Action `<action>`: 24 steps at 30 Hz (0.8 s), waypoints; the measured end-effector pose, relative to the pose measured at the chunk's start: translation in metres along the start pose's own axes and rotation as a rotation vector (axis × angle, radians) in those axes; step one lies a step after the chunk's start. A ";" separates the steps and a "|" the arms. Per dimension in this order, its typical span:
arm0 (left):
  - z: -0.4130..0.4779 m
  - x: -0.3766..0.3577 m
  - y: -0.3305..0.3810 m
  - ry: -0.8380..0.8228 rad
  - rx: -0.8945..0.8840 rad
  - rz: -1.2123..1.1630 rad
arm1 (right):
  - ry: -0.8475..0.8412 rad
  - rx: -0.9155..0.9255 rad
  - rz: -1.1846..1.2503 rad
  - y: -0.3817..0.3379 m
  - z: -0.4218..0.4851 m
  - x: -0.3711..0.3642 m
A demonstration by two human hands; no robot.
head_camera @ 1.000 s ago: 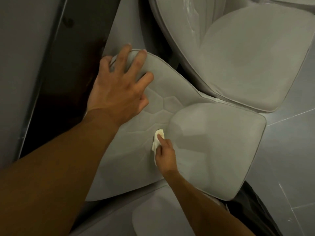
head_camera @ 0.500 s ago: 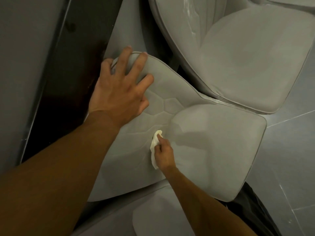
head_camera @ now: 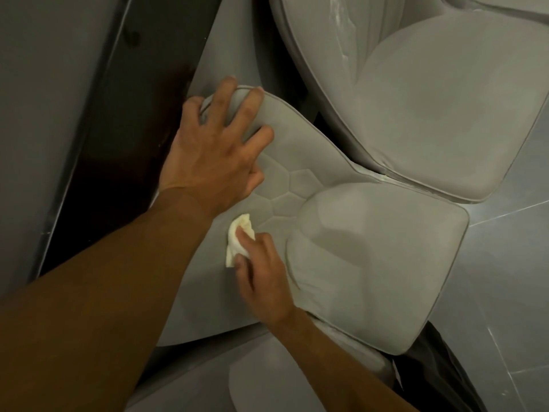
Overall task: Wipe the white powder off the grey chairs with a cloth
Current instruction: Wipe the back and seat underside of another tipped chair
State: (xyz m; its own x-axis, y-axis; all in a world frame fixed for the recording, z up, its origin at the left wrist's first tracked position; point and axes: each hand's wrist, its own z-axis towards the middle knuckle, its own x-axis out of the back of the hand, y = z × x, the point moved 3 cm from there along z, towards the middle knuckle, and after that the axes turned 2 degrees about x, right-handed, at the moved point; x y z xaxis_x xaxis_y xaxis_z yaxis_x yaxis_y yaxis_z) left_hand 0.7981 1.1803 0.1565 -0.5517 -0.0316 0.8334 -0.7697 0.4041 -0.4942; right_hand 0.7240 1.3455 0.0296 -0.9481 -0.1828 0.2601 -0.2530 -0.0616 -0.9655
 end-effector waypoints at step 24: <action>0.002 0.001 0.000 -0.025 0.013 0.017 | 0.001 -0.854 0.239 0.074 -0.002 0.005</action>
State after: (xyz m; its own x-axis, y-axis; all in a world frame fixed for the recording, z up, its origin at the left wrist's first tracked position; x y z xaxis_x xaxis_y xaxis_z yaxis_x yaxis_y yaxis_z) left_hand 0.7965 1.1780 0.1572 -0.5721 -0.0478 0.8188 -0.7644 0.3929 -0.5112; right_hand 0.6999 1.3423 -0.0410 -0.9941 -0.0960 0.0510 -0.1052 0.7314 -0.6738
